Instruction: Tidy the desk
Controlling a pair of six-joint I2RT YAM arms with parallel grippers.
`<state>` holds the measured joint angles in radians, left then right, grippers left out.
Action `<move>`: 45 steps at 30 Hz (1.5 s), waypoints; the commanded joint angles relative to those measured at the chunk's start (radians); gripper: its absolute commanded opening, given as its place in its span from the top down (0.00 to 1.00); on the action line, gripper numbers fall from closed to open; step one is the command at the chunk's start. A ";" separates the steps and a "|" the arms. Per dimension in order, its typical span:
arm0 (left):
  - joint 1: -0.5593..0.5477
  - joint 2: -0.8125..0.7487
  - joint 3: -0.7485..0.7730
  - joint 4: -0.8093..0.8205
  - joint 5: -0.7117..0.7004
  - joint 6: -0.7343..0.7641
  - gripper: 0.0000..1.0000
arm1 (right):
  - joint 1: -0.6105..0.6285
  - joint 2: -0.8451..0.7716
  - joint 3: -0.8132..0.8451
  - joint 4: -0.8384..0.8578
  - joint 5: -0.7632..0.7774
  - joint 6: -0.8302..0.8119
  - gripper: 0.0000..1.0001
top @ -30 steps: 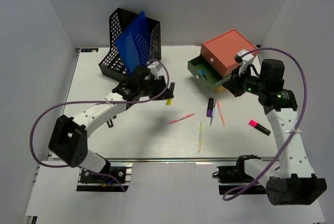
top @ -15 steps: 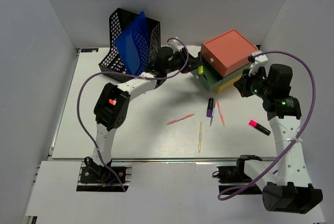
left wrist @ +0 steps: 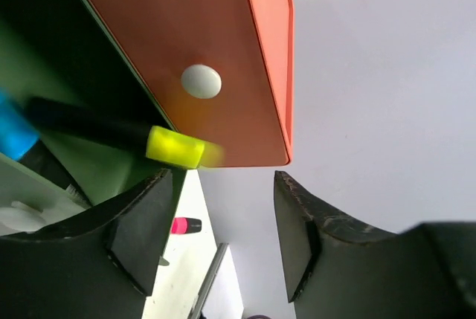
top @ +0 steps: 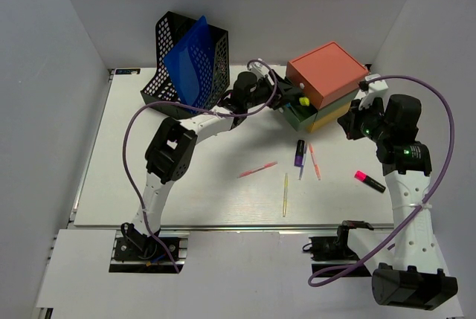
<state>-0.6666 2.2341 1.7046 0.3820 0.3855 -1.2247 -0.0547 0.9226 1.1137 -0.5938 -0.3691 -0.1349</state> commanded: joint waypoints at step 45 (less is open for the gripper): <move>0.044 -1.102 -0.780 -0.745 -0.083 0.593 0.26 | -0.186 0.387 -0.233 -0.276 0.443 -0.950 0.18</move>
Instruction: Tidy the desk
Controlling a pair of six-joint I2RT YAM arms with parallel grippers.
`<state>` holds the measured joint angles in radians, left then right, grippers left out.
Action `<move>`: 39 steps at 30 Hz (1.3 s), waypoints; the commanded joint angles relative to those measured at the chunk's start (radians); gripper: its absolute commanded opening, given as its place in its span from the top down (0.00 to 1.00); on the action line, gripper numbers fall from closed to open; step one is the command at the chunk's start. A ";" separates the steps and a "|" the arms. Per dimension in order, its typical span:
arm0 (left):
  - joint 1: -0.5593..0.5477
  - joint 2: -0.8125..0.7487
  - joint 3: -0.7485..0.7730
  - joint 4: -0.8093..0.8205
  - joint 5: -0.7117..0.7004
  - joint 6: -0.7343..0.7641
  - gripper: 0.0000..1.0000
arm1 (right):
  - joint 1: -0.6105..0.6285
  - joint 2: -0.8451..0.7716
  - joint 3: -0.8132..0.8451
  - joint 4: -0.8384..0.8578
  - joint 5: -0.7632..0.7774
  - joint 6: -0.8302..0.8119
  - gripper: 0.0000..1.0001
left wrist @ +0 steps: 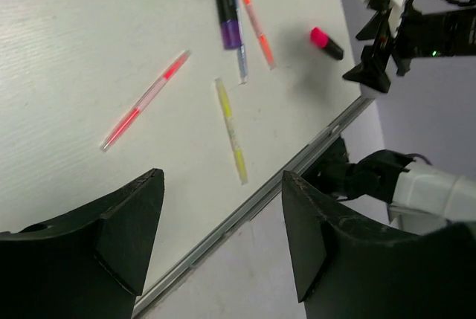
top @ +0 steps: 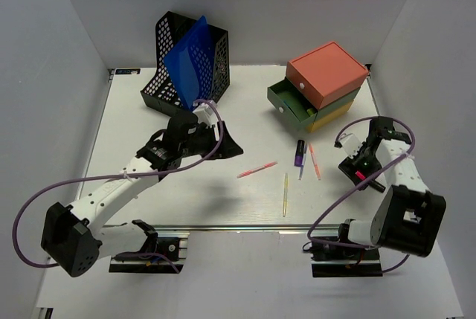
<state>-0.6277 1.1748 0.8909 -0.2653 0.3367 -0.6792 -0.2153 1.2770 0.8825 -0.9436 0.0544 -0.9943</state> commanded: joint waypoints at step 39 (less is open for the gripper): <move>0.005 -0.195 -0.053 -0.273 -0.254 -0.034 0.25 | -0.113 0.334 -0.079 0.197 -0.046 -0.219 0.94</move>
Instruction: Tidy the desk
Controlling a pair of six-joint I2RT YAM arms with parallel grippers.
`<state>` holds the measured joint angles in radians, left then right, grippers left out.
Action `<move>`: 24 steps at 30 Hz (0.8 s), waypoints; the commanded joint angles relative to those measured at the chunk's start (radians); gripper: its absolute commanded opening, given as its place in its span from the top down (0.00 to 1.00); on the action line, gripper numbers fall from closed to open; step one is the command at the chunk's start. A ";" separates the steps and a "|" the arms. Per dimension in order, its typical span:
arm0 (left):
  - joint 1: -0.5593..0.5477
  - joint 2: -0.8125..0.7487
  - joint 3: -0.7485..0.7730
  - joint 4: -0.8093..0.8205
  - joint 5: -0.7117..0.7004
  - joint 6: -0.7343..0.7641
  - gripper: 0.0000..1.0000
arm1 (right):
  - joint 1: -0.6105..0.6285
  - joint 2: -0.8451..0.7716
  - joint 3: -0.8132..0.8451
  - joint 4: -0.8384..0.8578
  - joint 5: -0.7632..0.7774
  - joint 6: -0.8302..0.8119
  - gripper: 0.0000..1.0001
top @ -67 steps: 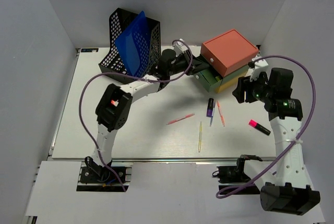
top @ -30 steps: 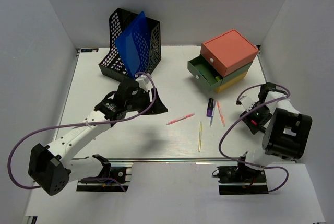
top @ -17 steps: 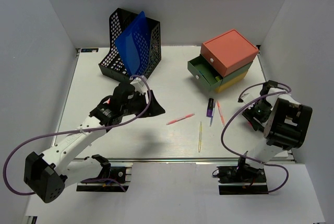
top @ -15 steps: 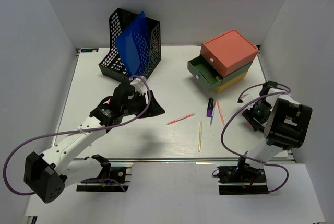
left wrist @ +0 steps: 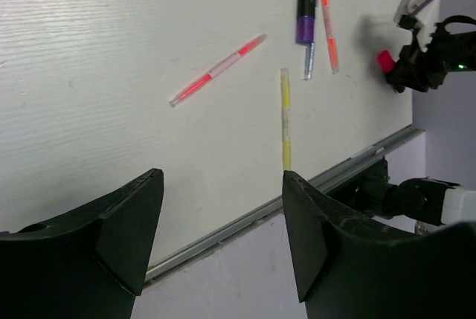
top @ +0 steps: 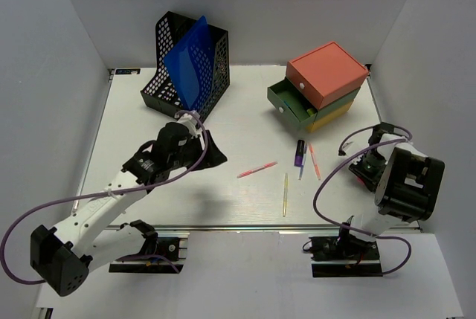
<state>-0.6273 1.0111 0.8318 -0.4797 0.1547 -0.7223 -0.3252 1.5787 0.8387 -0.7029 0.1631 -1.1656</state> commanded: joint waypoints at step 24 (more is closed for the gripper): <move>0.005 -0.126 0.020 -0.232 -0.478 -0.006 0.25 | 0.629 -0.070 0.874 -0.031 -0.628 0.707 1.00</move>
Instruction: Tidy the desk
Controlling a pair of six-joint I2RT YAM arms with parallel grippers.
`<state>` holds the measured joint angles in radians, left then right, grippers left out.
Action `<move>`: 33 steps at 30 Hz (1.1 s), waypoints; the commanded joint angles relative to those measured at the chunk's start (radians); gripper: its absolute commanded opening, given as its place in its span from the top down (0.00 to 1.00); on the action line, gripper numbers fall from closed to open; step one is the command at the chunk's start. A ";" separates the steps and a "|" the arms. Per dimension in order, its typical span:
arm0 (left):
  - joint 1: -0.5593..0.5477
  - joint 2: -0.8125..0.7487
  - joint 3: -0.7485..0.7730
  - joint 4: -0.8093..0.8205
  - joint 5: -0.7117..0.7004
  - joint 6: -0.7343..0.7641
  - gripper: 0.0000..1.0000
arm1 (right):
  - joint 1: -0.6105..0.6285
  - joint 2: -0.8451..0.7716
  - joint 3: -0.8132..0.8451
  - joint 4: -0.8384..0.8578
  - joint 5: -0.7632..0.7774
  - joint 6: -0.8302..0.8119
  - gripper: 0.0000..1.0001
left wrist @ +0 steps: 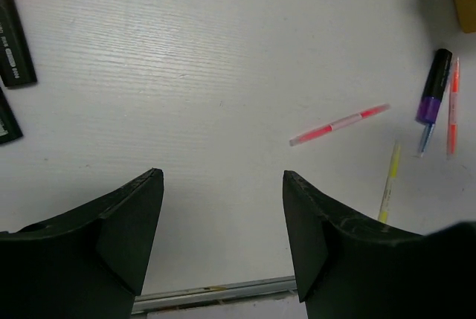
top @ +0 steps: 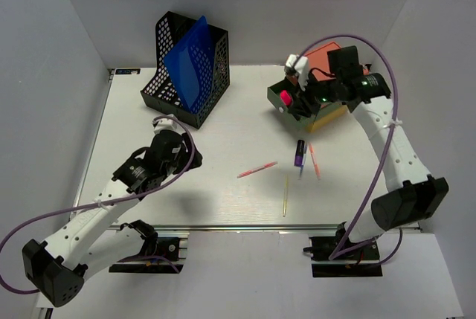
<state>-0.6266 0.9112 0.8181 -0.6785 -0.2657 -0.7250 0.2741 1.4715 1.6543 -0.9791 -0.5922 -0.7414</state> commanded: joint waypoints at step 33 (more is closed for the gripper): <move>0.037 0.072 0.065 -0.148 -0.141 -0.021 0.22 | 0.051 0.256 0.136 0.168 0.263 0.218 0.56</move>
<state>-0.6121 0.9665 0.8345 -0.8341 -0.4088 -0.7589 0.3275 1.8240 1.7626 -0.7540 -0.1871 -0.5110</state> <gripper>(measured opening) 0.790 0.475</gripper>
